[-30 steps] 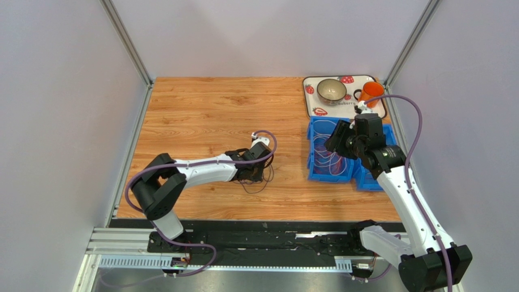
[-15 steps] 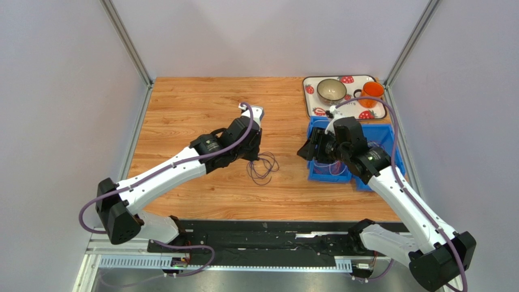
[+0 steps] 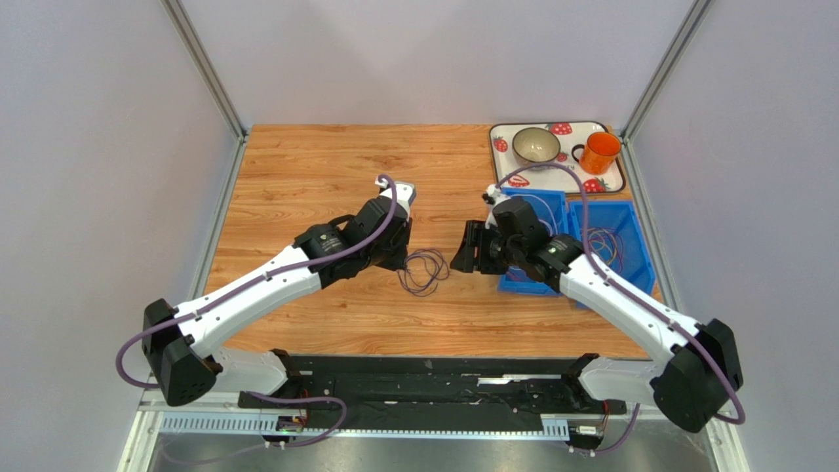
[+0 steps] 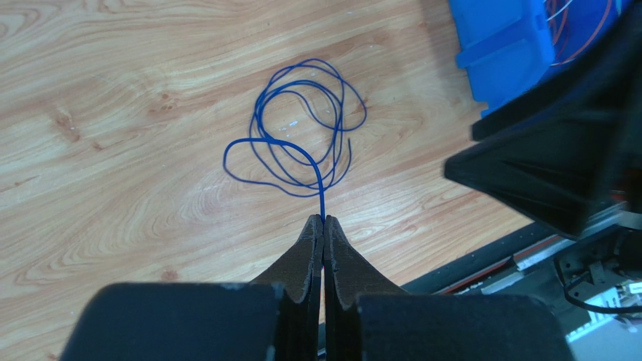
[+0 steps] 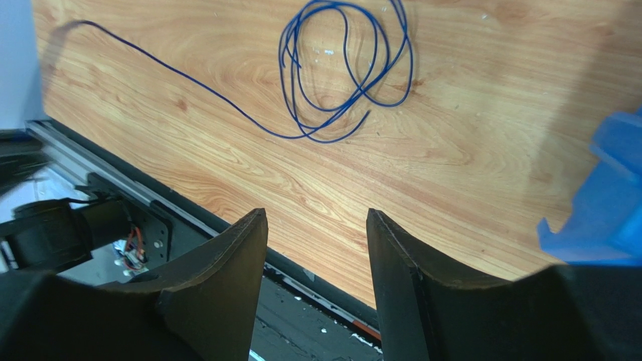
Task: Untangle the cables
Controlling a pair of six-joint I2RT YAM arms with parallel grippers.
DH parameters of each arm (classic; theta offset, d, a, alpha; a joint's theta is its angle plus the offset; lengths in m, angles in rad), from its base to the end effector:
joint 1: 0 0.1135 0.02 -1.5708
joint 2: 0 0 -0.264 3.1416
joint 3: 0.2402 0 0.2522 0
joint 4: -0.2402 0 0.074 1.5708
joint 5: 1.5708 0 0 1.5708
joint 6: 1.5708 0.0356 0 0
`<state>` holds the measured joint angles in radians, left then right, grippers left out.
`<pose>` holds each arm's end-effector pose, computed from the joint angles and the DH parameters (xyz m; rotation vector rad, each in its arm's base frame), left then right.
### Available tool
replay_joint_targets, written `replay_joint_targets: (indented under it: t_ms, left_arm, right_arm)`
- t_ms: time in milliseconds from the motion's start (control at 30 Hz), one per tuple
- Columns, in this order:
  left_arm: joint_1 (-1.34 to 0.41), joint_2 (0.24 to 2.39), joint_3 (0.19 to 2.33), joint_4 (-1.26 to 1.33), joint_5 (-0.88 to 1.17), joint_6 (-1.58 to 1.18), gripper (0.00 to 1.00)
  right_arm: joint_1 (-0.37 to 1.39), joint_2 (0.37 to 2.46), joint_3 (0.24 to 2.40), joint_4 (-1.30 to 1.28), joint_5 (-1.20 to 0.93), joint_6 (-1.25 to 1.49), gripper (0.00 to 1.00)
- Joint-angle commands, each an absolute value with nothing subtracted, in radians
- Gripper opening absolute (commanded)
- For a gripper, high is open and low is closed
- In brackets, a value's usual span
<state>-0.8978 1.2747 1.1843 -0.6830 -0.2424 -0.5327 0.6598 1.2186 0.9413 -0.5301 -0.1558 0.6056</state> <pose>0.1750 -0.2058 0.3278 0.3086 2.3366 -0.4338 0.1992 0.1615 0.2731 -0.1466 2.5072 0.7538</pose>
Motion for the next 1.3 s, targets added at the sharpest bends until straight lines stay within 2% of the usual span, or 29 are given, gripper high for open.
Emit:
replay_joint_targets:
  t_ms: [0, 367, 500, 667, 933, 1267]
  left_arm:
    - [-0.894, 1.154, 1.252, -0.728, -0.248, -0.508, 0.00]
    - [-0.894, 1.040, 1.233, -0.775, -0.242, -0.518, 0.00]
    - [-0.894, 1.020, 1.235, -0.759, -0.229, -0.522, 0.00]
    - [-0.894, 1.023, 1.294, -0.776, -0.224, -0.500, 0.00]
    - [-0.896, 1.054, 1.430, -0.818, -0.203, -0.482, 0.00]
    - [-0.894, 1.104, 1.615, -0.827, -0.132, -0.491, 0.00]
  right_arm:
    - [0.731, 1.299, 0.982, -0.448, -0.100, 0.620, 0.54]
    - [0.816, 1.666, 1.202, -0.494, -0.012, 0.615, 0.52]
    - [0.868, 1.730, 1.250, -0.517, 0.000, 0.630, 0.52]
    - [0.891, 1.701, 1.217, -0.488, 0.044, 0.620, 0.52]
    - [0.891, 1.537, 1.052, -0.290, -0.073, 0.436, 0.56]
    - [0.945, 1.493, 1.078, -0.172, -0.055, 0.351, 0.61]
